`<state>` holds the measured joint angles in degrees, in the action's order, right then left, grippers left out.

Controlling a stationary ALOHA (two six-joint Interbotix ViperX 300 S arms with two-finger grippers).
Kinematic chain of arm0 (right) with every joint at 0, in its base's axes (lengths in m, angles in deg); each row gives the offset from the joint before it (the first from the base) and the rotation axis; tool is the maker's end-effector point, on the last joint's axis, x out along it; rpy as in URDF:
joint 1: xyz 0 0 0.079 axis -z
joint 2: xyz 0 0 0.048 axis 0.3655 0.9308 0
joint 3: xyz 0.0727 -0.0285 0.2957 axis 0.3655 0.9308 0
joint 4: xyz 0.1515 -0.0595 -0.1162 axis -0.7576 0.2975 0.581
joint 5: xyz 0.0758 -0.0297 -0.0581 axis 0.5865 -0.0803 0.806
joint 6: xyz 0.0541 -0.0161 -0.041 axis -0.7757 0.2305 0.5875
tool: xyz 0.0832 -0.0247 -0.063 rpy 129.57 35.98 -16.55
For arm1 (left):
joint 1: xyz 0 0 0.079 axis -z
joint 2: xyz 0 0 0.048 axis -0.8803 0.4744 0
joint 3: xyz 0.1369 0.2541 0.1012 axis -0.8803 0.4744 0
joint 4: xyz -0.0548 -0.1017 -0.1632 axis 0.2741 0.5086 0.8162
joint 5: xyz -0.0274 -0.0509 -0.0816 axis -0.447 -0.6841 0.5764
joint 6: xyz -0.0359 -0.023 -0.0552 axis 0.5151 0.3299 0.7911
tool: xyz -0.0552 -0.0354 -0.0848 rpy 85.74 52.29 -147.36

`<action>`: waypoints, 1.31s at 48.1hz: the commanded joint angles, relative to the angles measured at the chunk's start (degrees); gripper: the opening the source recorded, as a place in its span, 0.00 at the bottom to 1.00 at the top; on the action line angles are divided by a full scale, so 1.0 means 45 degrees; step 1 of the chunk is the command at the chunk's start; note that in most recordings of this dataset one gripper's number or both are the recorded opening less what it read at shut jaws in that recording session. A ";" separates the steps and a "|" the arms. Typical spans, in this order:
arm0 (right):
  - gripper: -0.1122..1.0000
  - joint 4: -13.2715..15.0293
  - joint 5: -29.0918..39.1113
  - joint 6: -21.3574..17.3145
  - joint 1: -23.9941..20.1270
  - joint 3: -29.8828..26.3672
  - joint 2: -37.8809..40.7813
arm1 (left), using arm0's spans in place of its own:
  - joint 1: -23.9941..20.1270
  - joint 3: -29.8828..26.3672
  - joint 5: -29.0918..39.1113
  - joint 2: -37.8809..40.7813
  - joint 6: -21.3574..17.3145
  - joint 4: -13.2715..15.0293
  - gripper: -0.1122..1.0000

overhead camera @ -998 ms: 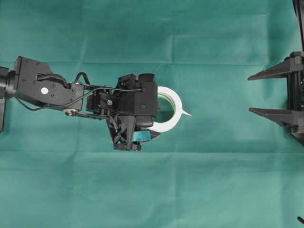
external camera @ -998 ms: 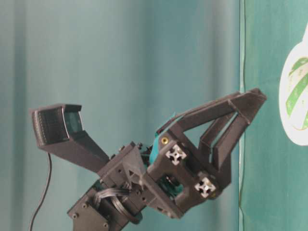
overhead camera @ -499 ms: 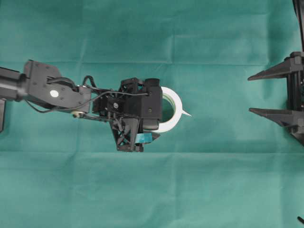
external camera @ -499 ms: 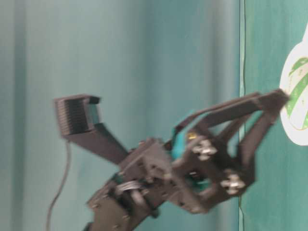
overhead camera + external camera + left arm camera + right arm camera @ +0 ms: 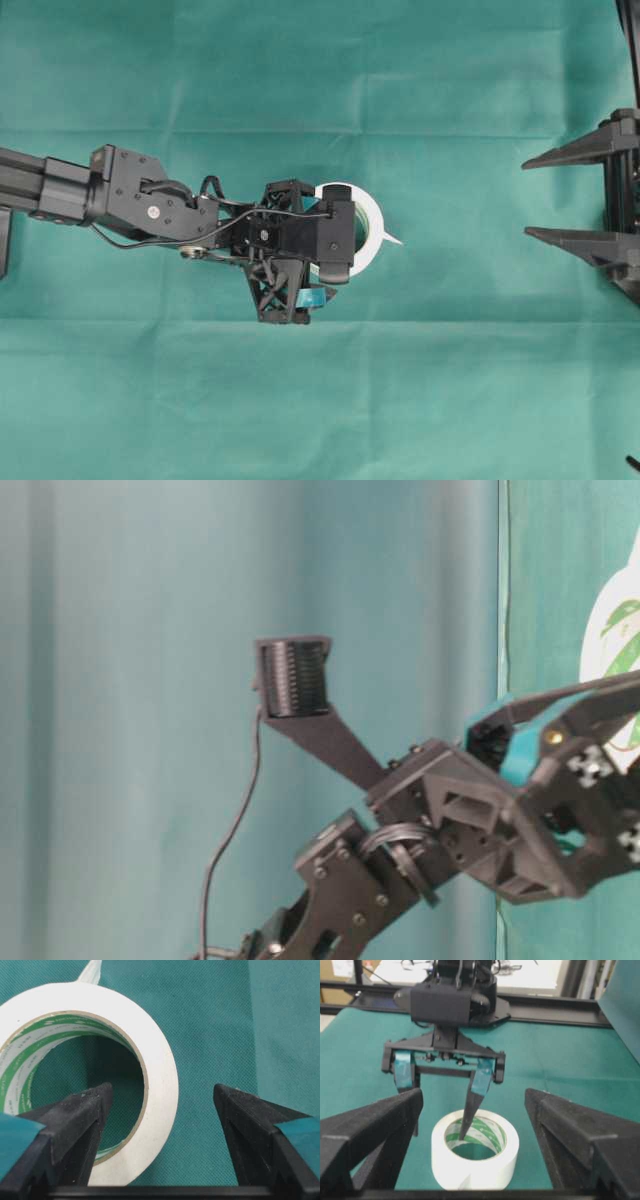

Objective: Peel off the duct tape with your right arm.
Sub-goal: 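Close the left gripper on the tape roll's rim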

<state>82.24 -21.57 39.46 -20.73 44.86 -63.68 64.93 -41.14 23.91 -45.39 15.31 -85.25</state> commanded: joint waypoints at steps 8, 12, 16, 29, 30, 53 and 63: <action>0.72 0.0020 -0.0137 -0.0020 0.0020 -0.0098 0.0059 | -0.0039 -0.0215 -0.0195 0.0176 -0.0020 0.0020 0.84; 0.72 0.0000 -0.0137 -0.0020 0.0020 -0.0078 0.0078 | -0.0059 -0.0215 -0.0215 0.0254 -0.0020 0.0020 0.84; 0.73 0.0000 -0.0137 -0.0020 0.0020 -0.0039 0.0078 | -0.0078 -0.0215 -0.0293 0.0352 -0.0020 0.0020 0.84; 0.73 0.0020 -0.0137 -0.0020 0.0020 0.0020 0.0039 | -0.0078 -0.0156 -0.0469 0.0410 -0.0020 0.0020 0.84; 0.73 0.0020 -0.0137 0.0000 0.0020 0.0020 0.0039 | -0.0117 -0.0156 -0.0469 0.0430 -0.0020 0.0020 0.84; 0.73 0.0020 -0.0137 0.0000 0.0020 0.0020 0.0039 | 0.0098 -0.0156 0.0371 0.0195 -0.1680 -0.0039 0.30; 0.73 0.0020 -0.0137 -0.0020 0.0020 0.0059 0.0039 | 0.0176 -0.0312 0.0449 0.0059 -0.2695 -0.0039 0.30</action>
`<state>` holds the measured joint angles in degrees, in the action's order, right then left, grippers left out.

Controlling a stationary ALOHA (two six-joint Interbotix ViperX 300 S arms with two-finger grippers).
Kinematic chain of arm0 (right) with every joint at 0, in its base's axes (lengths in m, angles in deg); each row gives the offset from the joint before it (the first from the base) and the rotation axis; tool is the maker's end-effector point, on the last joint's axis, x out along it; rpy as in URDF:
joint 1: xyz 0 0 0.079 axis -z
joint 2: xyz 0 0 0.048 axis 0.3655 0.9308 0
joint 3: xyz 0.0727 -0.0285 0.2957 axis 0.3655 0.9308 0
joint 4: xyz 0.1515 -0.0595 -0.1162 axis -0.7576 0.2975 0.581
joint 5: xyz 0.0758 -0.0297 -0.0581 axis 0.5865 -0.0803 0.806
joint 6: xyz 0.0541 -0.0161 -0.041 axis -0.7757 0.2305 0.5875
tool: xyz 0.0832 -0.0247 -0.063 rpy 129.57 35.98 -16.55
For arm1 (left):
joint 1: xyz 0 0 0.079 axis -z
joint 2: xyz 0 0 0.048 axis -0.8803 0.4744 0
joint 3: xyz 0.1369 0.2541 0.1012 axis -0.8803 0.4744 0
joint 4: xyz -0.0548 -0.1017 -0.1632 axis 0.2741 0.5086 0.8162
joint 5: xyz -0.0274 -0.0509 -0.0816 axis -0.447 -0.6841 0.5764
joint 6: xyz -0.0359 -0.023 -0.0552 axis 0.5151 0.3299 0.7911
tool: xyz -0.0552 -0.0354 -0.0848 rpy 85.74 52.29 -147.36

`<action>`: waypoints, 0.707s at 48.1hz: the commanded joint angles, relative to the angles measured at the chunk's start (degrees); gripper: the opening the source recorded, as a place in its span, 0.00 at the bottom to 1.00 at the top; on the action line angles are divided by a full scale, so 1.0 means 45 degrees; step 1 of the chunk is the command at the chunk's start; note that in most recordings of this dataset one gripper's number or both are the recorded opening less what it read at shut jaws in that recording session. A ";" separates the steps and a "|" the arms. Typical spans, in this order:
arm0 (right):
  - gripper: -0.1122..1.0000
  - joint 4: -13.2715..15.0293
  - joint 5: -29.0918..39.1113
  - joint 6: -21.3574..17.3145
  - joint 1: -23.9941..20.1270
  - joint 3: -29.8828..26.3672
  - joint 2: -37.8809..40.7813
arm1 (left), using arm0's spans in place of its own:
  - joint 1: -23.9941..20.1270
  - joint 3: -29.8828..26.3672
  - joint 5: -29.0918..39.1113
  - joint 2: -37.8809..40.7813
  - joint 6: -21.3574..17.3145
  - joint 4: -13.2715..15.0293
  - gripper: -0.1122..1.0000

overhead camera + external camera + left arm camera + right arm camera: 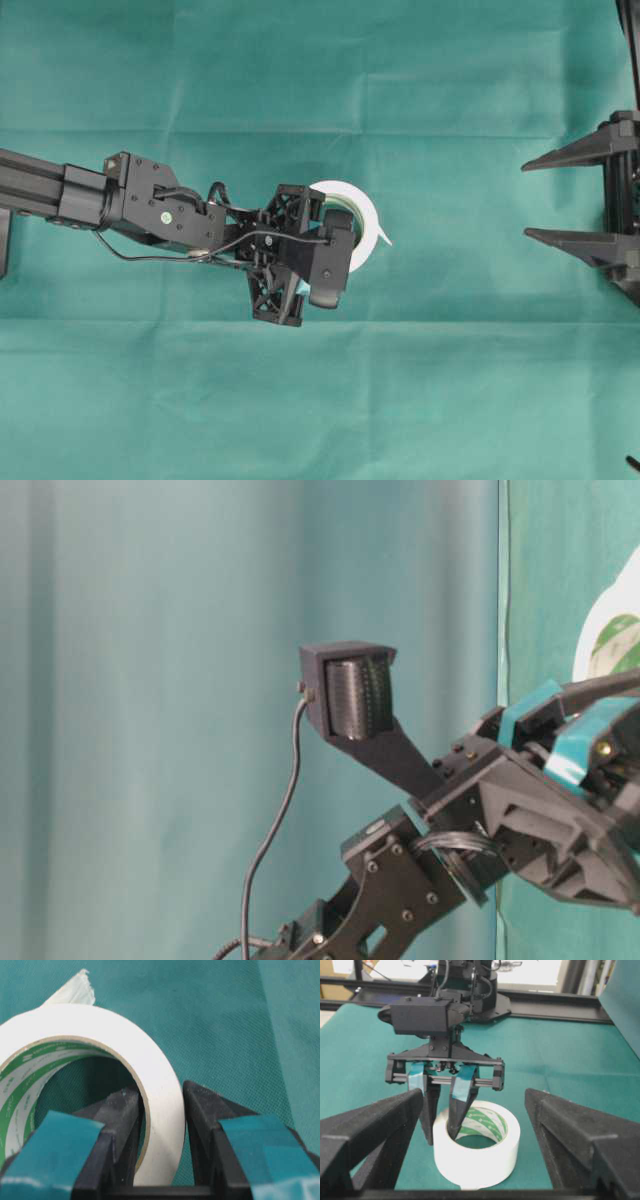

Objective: Peel off the duct tape with your right arm.
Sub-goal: 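Close the left gripper on the tape roll's rim, then move the open right gripper toward the tape's loose end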

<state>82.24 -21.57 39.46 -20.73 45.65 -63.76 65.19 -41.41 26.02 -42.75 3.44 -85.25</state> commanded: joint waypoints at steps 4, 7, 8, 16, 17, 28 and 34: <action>0.73 0.0020 -0.0137 -0.0020 0.0020 -0.0078 0.0059 | 0.0098 -0.0254 0.0039 -0.0723 -0.0078 -0.0039 0.30; 0.73 0.0020 -0.0137 -0.0020 0.0020 -0.0059 0.0059 | 0.0098 -0.0273 0.0137 -0.0918 -0.0078 -0.0039 0.30; 0.73 0.0020 -0.0137 -0.0020 0.0020 -0.0059 0.0059 | 0.0098 -0.0273 0.0176 -0.0977 -0.0078 -0.0039 0.30; 0.73 0.0000 -0.0137 -0.0020 0.0020 -0.0098 0.0059 | 0.0098 -0.0332 0.0703 -0.1582 -0.0059 -0.0039 0.30; 0.73 0.0000 -0.0137 -0.0020 0.0020 -0.0117 0.0059 | 0.0098 -0.0352 0.0801 -0.1660 -0.0059 -0.0020 0.30; 0.73 0.0020 -0.0156 -0.0039 0.0020 -0.0176 0.0059 | 0.0117 -0.0762 0.2109 -0.2734 -0.0059 -0.0039 0.30; 0.73 0.0020 -0.0195 -0.0039 0.0000 -0.0176 0.0059 | 0.0117 -0.0918 0.2617 -0.3320 -0.0078 -0.0039 0.30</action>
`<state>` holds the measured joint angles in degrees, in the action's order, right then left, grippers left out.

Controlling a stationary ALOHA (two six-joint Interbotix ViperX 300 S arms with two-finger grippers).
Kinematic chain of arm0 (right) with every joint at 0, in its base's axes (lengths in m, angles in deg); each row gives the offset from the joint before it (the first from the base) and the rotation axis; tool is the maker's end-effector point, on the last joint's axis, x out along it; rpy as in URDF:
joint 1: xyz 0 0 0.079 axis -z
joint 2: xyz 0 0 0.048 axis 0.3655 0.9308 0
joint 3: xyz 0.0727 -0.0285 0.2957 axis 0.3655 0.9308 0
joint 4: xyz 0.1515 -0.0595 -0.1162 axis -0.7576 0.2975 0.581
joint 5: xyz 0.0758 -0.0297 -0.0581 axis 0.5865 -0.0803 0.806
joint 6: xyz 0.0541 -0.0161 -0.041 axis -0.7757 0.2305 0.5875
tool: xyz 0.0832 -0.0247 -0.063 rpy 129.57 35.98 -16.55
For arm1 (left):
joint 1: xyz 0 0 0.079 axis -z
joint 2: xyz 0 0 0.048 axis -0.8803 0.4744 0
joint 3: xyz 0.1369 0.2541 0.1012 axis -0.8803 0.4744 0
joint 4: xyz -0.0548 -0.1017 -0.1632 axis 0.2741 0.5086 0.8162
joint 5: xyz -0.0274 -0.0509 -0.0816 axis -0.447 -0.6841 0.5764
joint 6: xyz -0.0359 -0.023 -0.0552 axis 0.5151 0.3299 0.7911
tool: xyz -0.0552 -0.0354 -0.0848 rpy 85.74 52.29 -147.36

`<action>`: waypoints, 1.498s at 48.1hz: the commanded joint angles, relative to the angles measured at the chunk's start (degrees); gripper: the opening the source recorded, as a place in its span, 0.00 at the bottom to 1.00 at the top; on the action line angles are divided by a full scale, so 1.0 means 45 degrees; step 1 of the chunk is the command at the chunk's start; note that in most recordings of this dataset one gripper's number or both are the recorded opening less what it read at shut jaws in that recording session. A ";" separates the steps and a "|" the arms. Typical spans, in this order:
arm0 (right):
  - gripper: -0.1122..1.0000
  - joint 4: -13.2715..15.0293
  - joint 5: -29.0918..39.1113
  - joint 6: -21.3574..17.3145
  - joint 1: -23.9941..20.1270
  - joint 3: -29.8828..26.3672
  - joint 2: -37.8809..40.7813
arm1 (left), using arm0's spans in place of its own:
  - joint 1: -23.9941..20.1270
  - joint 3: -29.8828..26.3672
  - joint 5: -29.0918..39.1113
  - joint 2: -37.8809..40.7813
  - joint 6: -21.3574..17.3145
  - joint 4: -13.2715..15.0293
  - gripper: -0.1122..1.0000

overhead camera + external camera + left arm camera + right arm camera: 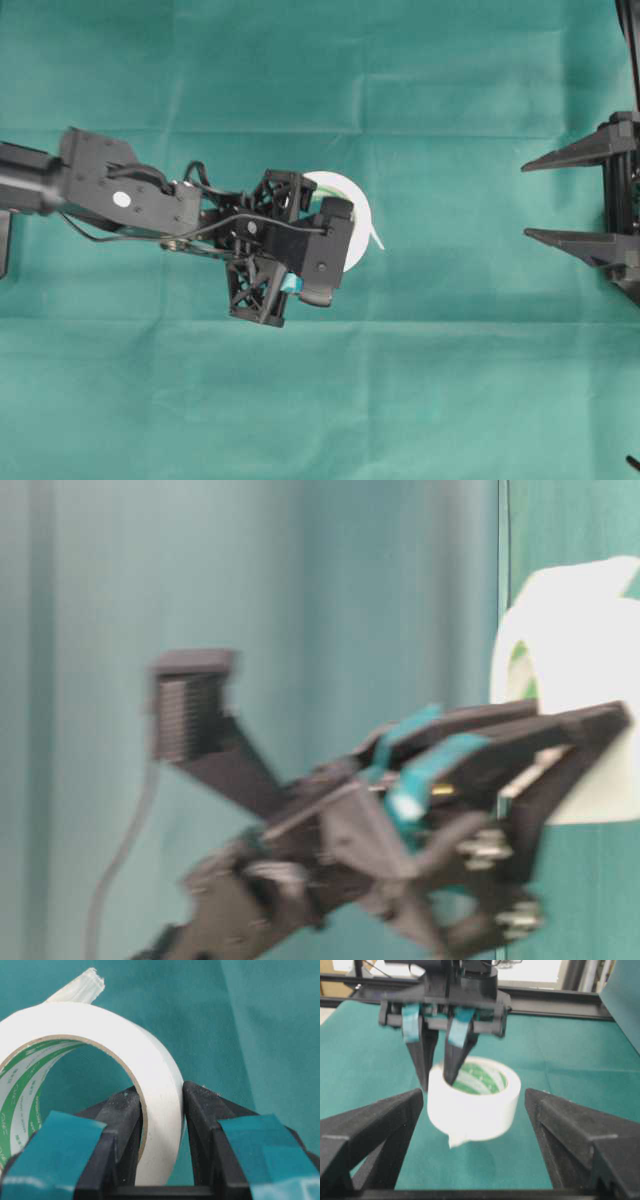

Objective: Peel off the duct tape with your right arm.
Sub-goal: 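Move the open right gripper toward the tape's loose end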

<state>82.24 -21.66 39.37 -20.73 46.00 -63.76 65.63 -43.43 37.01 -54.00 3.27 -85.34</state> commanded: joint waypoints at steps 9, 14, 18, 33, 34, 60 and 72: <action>0.73 0.0020 -0.0273 -0.0020 0.0000 -0.0273 0.0078 | 0.0000 -0.0625 0.0781 -0.1582 -0.0039 -0.0020 0.30; 0.73 0.0020 -0.0273 -0.0020 -0.0020 -0.0293 0.0098 | 0.0000 -0.0781 0.1230 -0.1758 -0.0039 0.0000 0.30; 0.73 0.0000 -0.0273 -0.0020 -0.0020 -0.0293 0.0117 | 0.0020 -0.0937 0.1504 -0.1777 -0.0039 -0.0020 0.30; 0.72 0.0020 -0.0293 -0.0273 -0.0020 -0.0527 0.1074 | -0.0156 -0.1055 0.1660 -0.1738 -0.0039 -0.0020 0.30; 0.73 0.0020 -0.0293 -0.0313 -0.0020 -0.0586 0.1152 | -0.0176 -0.1055 0.1680 -0.1738 -0.0039 -0.0020 0.30; 0.72 0.0020 -0.1992 -0.0488 -0.0039 -0.1465 0.4082 | -0.0273 -0.1094 0.1660 -0.1758 -0.0039 -0.0020 0.30; 0.73 0.0020 -0.2266 -0.0488 -0.0039 -0.2617 0.6465 | -0.0273 -0.1094 0.1680 -0.1758 -0.0039 -0.0020 0.30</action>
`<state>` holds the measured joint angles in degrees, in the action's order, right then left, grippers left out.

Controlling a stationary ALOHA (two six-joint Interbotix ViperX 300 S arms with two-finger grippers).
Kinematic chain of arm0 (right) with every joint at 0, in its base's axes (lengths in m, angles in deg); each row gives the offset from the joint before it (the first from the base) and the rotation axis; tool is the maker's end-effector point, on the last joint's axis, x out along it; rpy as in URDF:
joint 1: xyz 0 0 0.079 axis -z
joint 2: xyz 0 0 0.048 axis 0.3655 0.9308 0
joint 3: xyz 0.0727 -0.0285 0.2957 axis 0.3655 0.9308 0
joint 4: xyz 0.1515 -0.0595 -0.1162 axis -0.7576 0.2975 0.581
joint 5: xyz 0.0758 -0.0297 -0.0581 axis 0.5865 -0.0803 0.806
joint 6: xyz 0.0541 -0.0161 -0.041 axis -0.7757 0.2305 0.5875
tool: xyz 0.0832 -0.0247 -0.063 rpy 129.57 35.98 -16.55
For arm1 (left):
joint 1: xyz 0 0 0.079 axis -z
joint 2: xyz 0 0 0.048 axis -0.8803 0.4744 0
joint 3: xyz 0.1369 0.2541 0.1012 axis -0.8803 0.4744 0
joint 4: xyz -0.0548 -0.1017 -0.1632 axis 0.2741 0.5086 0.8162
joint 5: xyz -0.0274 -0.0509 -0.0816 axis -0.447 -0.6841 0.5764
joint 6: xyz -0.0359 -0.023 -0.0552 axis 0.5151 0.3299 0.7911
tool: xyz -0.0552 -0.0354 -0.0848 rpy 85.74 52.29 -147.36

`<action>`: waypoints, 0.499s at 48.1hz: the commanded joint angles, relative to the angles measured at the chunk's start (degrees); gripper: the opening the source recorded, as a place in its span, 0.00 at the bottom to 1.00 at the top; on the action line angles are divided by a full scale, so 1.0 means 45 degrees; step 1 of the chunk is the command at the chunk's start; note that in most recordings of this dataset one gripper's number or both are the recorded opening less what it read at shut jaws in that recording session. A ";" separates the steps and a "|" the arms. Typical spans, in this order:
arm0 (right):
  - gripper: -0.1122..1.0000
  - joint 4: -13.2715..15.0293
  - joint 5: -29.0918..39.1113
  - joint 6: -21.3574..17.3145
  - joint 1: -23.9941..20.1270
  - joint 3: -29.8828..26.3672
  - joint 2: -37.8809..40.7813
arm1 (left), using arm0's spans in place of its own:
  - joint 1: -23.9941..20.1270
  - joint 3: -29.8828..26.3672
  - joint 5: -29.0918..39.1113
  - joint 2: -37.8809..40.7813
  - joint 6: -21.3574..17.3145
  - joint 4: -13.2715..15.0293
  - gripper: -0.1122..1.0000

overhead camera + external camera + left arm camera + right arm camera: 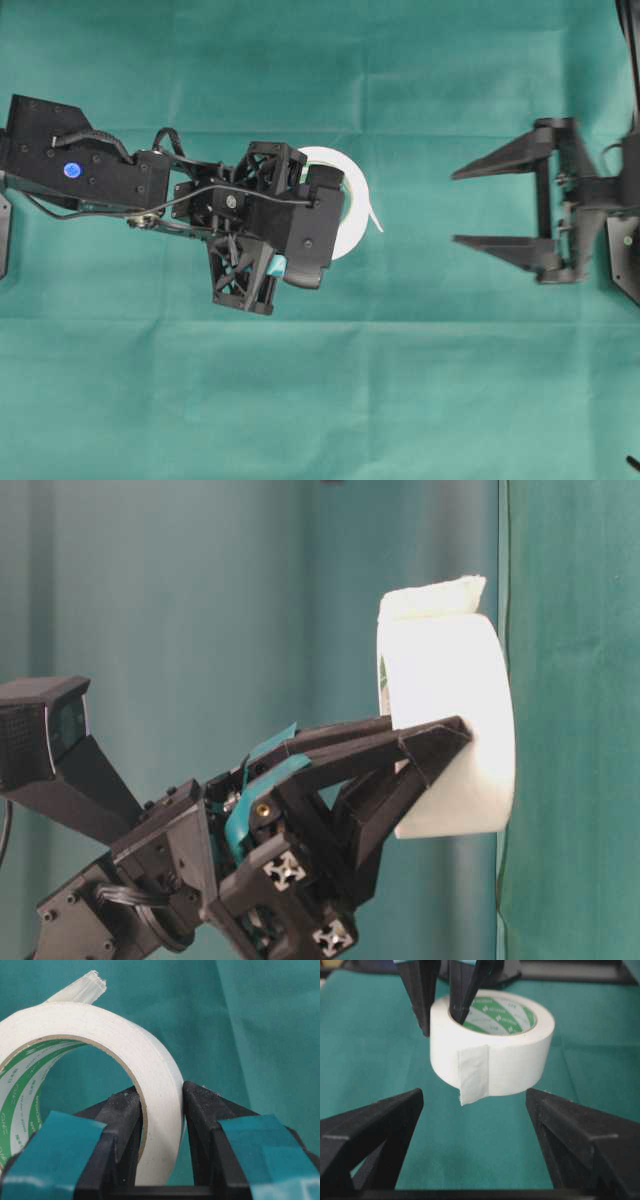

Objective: Peel off the duct tape with your right arm.
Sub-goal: 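Move the open right gripper toward the tape's loose end, then close the right gripper on the tape's loose end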

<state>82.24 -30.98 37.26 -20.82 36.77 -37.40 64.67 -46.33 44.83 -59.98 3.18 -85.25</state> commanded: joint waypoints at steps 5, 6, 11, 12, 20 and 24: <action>0.73 0.0020 -0.0410 -0.0020 0.0000 -0.0977 0.1543 | -0.0059 -0.0449 -0.0059 -0.0430 -0.0020 -0.0039 0.30; 0.73 0.0020 -0.0449 -0.0020 0.0000 -0.1055 0.1699 | -0.0059 -0.0449 -0.0078 -0.0430 -0.0020 -0.0039 0.30; 0.73 0.0020 -0.0664 -0.0020 0.0000 -0.1465 0.2520 | -0.0059 -0.0430 -0.0059 -0.0449 -0.0020 -0.0020 0.30; 0.72 0.0020 -0.0684 -0.0020 0.0000 -0.1543 0.2656 | -0.0059 -0.0449 -0.0059 -0.0449 -0.0020 -0.0039 0.30; 0.73 0.0020 -0.0703 -0.0020 -0.0020 -0.2129 0.3516 | -0.0020 -0.0449 -0.0059 -0.0449 -0.0020 -0.0039 0.30; 0.73 0.0020 -0.0723 -0.0020 -0.0020 -0.2402 0.3867 | -0.0059 -0.0449 -0.0059 -0.0449 -0.0020 -0.0039 0.30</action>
<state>82.24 -33.53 37.26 -20.73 27.89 -20.70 64.67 -46.33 44.83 -59.98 3.18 -85.34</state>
